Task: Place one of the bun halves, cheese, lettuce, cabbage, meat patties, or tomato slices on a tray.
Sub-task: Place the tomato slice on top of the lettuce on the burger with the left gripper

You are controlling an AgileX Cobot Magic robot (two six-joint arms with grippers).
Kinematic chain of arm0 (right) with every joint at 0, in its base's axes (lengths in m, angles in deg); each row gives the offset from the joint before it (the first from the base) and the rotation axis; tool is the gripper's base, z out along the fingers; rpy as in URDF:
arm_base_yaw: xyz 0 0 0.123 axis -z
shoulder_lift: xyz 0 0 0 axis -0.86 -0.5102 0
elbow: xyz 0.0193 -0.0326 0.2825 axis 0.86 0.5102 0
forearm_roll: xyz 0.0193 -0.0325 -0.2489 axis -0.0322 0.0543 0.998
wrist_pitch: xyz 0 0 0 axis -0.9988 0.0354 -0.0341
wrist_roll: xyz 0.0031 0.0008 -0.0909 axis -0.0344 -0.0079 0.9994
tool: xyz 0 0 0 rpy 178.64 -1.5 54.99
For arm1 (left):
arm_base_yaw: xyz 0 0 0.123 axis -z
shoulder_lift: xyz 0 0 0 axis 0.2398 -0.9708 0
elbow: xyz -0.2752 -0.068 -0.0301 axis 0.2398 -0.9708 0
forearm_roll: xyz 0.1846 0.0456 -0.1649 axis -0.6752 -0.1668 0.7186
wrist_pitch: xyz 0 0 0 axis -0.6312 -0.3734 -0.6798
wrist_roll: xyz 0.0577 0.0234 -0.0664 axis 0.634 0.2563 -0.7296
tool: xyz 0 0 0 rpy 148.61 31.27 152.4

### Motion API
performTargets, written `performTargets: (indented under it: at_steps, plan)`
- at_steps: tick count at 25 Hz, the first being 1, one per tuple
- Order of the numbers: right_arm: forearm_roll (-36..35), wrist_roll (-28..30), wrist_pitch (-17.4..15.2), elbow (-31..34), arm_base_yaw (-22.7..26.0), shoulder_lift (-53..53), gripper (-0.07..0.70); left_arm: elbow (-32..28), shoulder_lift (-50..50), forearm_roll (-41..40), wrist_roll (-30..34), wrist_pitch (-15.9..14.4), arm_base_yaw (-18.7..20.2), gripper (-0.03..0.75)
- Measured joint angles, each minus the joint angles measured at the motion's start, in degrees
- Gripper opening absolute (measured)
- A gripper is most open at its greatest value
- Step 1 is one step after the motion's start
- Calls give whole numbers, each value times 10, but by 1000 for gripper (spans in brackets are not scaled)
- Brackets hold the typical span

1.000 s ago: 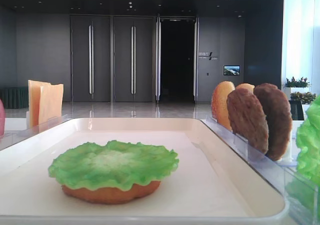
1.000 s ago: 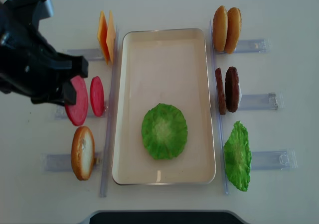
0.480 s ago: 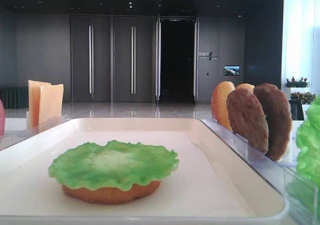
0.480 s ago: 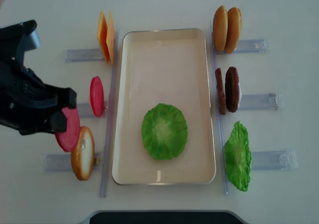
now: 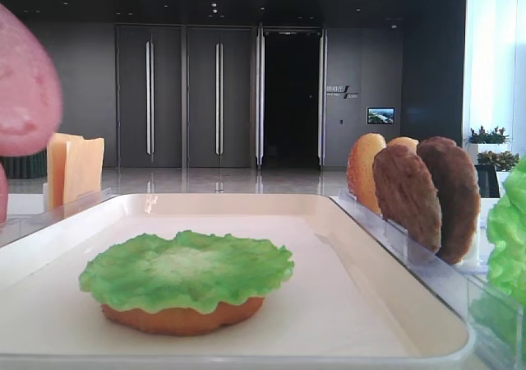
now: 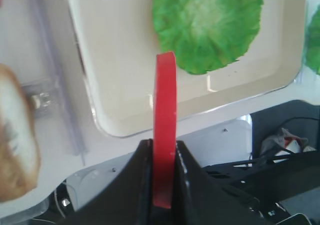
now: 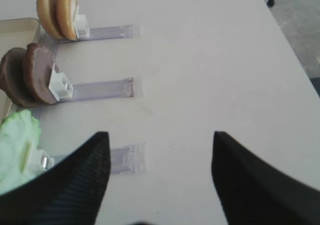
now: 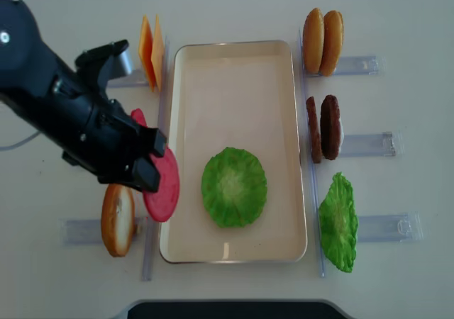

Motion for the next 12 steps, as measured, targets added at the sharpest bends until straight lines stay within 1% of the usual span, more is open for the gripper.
performTargets:
  at_steps: [3,5,9,12]
  plan:
    - [0,0,0,0,0,0,424,0,-40,67,59,38,0,58]
    - [0,0,0,0,0,0,424,0,-64,115,101,57,0,58]
    - [0,0,0,0,0,0,424,0,-109,195,178,71,0,58]
    - [0,0,0,0,0,0,424,0,-136,228,210,88,0,57]
